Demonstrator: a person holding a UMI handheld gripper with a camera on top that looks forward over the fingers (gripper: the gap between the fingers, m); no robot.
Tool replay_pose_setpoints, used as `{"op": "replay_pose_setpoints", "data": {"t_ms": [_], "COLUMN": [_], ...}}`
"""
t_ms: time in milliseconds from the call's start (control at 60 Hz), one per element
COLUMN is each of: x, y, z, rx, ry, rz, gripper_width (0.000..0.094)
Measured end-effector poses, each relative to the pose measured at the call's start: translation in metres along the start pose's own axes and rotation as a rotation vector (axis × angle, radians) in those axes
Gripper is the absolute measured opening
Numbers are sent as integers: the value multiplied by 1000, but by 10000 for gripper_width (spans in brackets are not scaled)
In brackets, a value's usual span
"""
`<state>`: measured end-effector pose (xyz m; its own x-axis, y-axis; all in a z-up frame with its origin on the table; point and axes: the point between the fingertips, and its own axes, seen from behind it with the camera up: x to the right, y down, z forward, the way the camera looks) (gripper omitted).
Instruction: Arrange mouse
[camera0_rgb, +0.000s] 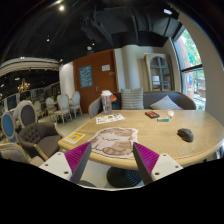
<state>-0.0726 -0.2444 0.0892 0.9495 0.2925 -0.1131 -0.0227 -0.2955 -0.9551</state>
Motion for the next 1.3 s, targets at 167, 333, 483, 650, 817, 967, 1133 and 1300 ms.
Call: {"op": "replay_pose_setpoints", "data": {"t_ms": [167,333,483,650,817,967,1133,1300], "x": [29,92,194,324,384,414,443,447], "y": [-7,10,12,15,23,17,19,17], "z": [-2,0,4,21,67,104,132,135], "rx": [-17,-61,-108,-201,-300,-328,-359,-348], "ry": [54,159,314,481,478,466,522,574], "rz": [-2,-17,-13,-26,36,129,181,144], "gripper_width": [862,858,855,850,842,818,641,473]}}
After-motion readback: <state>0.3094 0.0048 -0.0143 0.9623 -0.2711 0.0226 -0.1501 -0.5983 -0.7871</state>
